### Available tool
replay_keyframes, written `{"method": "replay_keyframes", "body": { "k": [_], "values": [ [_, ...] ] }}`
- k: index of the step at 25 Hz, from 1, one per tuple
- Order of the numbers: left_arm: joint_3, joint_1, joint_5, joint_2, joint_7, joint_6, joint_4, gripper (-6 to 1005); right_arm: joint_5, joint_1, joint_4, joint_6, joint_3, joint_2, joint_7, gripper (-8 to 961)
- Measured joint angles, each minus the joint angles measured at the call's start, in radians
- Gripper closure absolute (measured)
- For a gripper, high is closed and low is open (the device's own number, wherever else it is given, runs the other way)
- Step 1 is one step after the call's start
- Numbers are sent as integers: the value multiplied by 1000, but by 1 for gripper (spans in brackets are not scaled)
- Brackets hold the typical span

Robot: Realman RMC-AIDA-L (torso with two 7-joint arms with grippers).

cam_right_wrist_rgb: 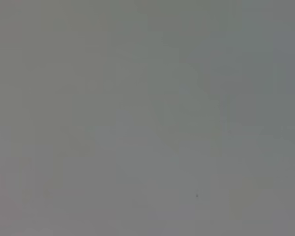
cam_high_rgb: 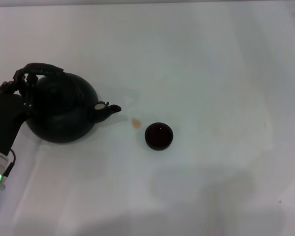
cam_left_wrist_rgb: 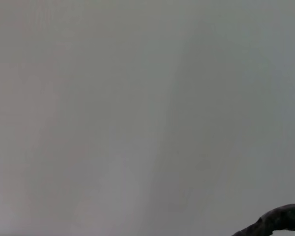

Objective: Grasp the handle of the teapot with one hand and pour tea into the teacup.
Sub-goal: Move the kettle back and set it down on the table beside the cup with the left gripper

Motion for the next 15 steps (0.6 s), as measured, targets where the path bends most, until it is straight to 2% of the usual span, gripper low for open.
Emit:
{"method": "replay_keyframes", "body": {
  "k": [5,11,15],
  "values": [
    [-2,-4,38,1,0,-1,3,751,0,-4,0,0,1,0,0,142],
    [-6,-9,92,2,-4,-2,6,718,0,-4,0,0,3,-1,0,142],
    [-7,-8,90,1,-6,-2,6,556,0,-4,0,0,4,-3,0,142]
  ]
}}
